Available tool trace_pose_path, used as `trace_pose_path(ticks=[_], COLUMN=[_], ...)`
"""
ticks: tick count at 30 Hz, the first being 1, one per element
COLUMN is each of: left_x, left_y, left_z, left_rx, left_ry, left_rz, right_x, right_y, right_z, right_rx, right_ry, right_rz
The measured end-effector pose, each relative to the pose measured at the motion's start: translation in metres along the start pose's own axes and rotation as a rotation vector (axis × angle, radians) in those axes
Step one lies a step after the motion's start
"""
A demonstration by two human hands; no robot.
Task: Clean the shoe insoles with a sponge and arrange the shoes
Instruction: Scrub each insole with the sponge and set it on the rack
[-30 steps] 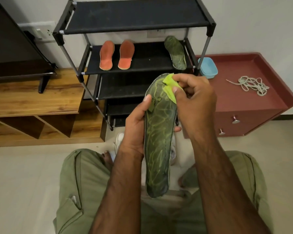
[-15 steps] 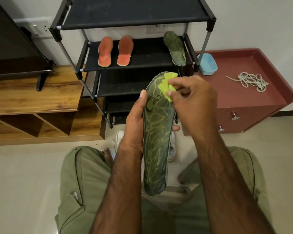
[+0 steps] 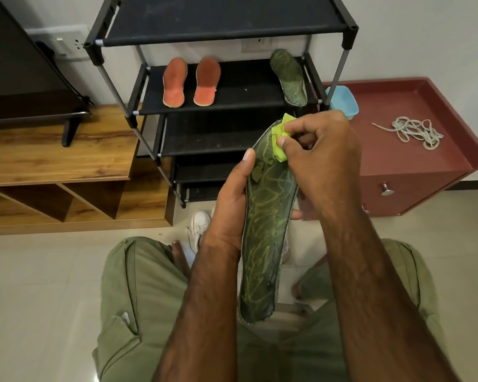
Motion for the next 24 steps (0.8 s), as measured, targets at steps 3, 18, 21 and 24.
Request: trace_pose_path(ticks=[3, 18, 21, 24], left_x=[0.001, -0.061, -0.064, -0.064], left_y=[0.000, -0.022, -0.025, -0.025], left_z=[0.002, 0.060, 0.076, 0.086], left_rx=[-0.016, -0.033, -0.032, -0.077], left_ry=[-0.002, -0.217, -0.221, -0.116], left_rz=[0.013, -0.185, -0.239, -0.281], right_x=[-0.002, 0.038, 0.045, 0.050], right_y=[0.000, 0.050, 0.053, 0.056], right_z=[0.001, -0.094, -0.105, -0.106], right_rx=[-0.006, 0.183, 0.212, 0.242], right_ry=[0.014, -0.269, -0.279, -0.299], right_rz=[0.054, 0.056, 0.056, 0.067])
Point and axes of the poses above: each hand's wrist, its own y-axis away from the middle knuckle, its own x-axis out of the palm, z = x × y, the point moved 3 cm from there along -y, towards the middle knuckle, and after that the axes turned 3 degrees about -y, right-handed, at the moved point
